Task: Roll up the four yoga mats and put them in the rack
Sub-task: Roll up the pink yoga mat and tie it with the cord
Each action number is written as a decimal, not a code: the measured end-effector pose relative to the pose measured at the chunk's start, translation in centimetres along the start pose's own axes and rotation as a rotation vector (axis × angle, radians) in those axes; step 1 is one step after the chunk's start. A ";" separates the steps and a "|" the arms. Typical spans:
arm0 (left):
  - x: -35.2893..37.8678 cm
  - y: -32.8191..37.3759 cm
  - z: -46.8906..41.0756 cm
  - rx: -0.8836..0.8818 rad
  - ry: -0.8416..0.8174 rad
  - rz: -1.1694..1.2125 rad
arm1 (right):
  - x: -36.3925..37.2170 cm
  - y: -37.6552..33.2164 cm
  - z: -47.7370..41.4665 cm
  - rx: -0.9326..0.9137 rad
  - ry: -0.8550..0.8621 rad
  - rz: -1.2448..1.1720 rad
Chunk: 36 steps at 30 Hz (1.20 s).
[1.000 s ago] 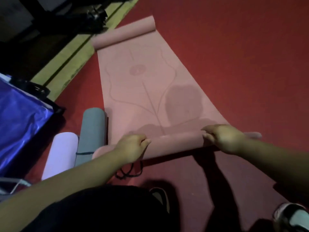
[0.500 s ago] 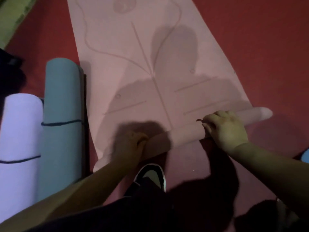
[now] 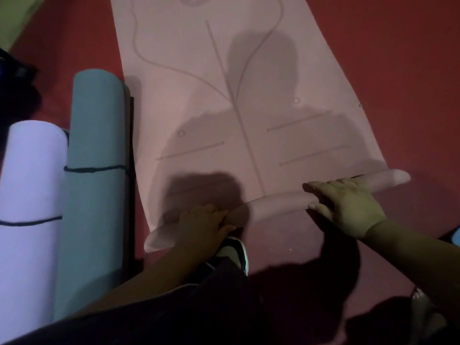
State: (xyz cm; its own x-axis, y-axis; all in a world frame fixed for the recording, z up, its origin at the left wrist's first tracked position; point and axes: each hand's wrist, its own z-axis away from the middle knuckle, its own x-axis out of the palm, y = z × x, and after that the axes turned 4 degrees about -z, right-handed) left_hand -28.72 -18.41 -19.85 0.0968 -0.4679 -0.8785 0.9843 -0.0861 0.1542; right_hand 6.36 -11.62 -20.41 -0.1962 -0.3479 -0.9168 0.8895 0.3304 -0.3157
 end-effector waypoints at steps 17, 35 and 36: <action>0.1 -1.4 1.2 -0.040 -0.112 0.308 | 1.2 0.7 -2.4 0.109 -0.249 -0.263; 1.0 -2.6 0.6 -0.011 -0.027 0.277 | 0.6 0.2 -4.5 -0.063 -0.037 -0.172; 0.9 -2.7 0.3 -0.021 -0.055 0.303 | 0.8 0.0 -4.1 -0.128 0.050 -0.106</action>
State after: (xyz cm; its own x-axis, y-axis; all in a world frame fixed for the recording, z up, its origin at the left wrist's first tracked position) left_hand -31.33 -18.85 -20.94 0.3787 -0.5168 -0.7678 0.9147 0.0823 0.3957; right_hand 4.51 -8.31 -22.13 -0.3097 -0.3435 -0.8866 0.8031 0.4047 -0.4373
